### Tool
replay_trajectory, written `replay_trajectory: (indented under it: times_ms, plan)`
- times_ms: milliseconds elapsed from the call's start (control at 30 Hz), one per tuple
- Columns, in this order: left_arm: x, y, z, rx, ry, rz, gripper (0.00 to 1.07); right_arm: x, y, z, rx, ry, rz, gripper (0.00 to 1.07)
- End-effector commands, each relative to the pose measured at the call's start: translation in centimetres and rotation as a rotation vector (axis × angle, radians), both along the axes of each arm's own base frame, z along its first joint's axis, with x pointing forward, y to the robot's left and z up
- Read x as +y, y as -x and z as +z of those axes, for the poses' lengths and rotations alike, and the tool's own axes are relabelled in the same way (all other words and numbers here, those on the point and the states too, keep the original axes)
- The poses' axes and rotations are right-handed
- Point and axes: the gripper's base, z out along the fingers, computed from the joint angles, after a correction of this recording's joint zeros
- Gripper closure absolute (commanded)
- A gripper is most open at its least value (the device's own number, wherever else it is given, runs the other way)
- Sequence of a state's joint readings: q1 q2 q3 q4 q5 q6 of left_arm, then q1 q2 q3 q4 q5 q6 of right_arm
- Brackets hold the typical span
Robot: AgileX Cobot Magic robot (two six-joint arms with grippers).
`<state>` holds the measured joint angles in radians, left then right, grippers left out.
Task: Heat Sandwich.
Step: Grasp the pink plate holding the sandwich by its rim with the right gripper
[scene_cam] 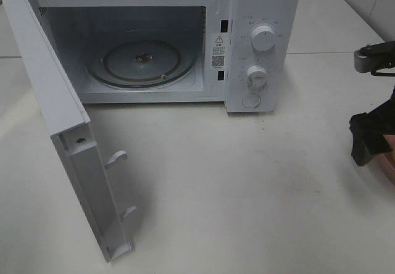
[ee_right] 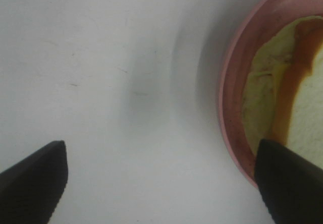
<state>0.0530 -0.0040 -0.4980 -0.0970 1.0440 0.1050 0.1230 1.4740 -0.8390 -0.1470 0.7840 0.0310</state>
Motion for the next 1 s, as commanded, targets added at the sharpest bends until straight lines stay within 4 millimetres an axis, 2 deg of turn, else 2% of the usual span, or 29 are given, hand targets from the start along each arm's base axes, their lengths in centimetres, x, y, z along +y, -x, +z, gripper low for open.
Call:
replay_trajectory:
  times_ms: [33, 167, 400, 533, 1000]
  plan:
    - [0.0, 0.3, 0.1, -0.04, 0.001, 0.001, 0.05, -0.8, -0.4, -0.5, 0.029, 0.014, 0.0, 0.12]
    - [0.0, 0.3, 0.1, -0.04, 0.001, 0.001, 0.05, -1.6, -1.2, -1.2, 0.052, 0.014, -0.032, 0.13]
    - [0.0, 0.3, 0.1, -0.04, 0.001, 0.001, 0.05, -1.5, -2.6, -2.4, 0.071, 0.014, -0.028, 0.14]
    - [0.0, 0.3, 0.1, -0.04, 0.001, 0.001, 0.05, -1.6, -3.6, -4.0, 0.116, 0.033, -0.016, 0.14]
    - [0.0, 0.3, 0.1, -0.04, 0.001, 0.001, 0.05, -2.2, -4.7, -7.5, 0.175, 0.032, -0.005, 0.17]
